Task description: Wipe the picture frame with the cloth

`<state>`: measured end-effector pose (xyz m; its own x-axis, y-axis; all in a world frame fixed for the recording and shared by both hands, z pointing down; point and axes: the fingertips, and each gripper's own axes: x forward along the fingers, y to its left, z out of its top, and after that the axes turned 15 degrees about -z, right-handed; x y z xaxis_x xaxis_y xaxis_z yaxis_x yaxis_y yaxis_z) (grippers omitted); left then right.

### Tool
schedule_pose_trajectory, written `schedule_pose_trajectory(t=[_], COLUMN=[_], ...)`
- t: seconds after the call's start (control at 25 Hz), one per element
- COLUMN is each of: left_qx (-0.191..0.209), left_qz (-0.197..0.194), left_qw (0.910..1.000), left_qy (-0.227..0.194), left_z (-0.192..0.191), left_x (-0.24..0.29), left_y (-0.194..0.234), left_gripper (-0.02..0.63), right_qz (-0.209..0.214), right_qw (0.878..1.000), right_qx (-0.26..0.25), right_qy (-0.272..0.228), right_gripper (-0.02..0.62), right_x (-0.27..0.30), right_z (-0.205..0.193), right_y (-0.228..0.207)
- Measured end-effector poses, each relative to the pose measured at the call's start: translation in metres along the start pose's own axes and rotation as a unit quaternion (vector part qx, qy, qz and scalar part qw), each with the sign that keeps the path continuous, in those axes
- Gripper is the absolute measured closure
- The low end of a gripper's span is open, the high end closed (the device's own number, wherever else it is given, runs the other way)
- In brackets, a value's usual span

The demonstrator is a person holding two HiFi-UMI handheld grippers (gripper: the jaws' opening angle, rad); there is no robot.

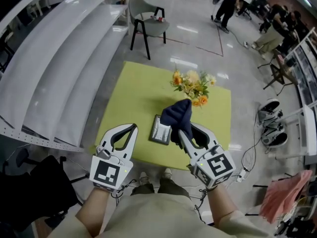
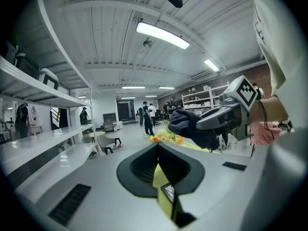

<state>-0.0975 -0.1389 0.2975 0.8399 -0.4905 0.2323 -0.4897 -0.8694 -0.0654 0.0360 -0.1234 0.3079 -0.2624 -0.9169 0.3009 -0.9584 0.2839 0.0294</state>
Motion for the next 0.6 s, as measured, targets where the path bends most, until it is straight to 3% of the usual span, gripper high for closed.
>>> schedule_pose_trajectory(t=[0.6], left_qx=[-0.076], left_qz=[-0.009], left_qw=[0.9939], left_qy=[0.079], left_z=[-0.128], left_x=[0.095], left_y=[0.013], left_gripper=[0.598], right_qz=[0.030], right_qw=[0.993], right_qx=[-0.029], right_qy=[0.112], right_gripper=[0.483], right_x=[0.124], right_z=[-0.129], right_y=[-0.022])
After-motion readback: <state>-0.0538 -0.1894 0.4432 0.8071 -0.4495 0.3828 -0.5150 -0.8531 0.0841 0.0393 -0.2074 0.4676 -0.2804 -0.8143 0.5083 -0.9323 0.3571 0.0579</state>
